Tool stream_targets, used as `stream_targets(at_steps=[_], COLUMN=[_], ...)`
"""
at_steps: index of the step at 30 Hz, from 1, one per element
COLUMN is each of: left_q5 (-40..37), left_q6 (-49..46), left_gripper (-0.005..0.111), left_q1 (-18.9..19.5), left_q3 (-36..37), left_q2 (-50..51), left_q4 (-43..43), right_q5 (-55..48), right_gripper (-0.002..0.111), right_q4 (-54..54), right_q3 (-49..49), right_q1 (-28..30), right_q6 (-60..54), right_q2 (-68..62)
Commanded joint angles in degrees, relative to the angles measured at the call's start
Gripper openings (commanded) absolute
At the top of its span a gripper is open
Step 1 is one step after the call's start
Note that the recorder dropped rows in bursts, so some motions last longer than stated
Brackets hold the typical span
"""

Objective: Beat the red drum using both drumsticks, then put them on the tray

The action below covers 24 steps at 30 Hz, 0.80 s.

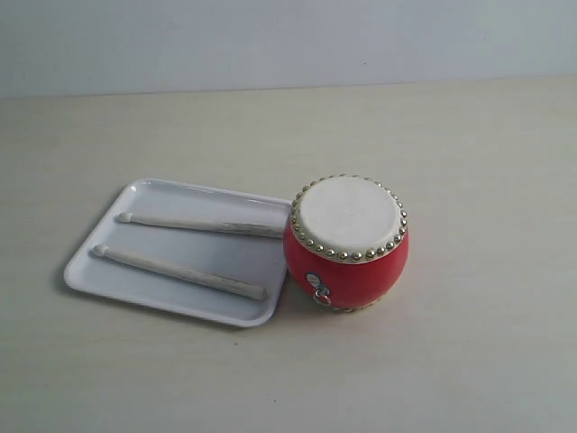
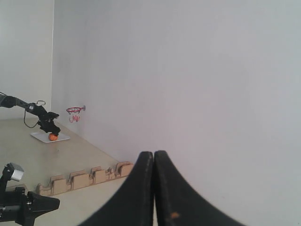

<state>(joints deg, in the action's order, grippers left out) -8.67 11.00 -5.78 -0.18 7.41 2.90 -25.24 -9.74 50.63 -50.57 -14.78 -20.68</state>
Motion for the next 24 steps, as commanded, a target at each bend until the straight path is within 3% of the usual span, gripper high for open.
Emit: stream_targets(at_steps=[1, 8, 24], left_q5=[-1.28, -4.86, -5.4], left_q6=[-0.23, -0.23, -0.23], left_gripper=[0.0, 0.0, 0.0], left_q1=[0.14, 0.14, 0.14], left_q3=[0.18, 0.18, 0.18], left_q2=[-2.14, -7.41, -7.41], left_q4=[1.36, 1.25, 1.25], right_q5=[0.58, 0.58, 0.58], right_gripper=[0.0, 0.0, 0.0], right_q4=[-0.35, -0.35, -0.43], right_q3=[-0.21, -0.21, -0.21], right_q1=[0.01, 0.01, 0.01], right_q6=[-0.06, -0.06, -0.06], right_q2=[0.04, 0.04, 0.04])
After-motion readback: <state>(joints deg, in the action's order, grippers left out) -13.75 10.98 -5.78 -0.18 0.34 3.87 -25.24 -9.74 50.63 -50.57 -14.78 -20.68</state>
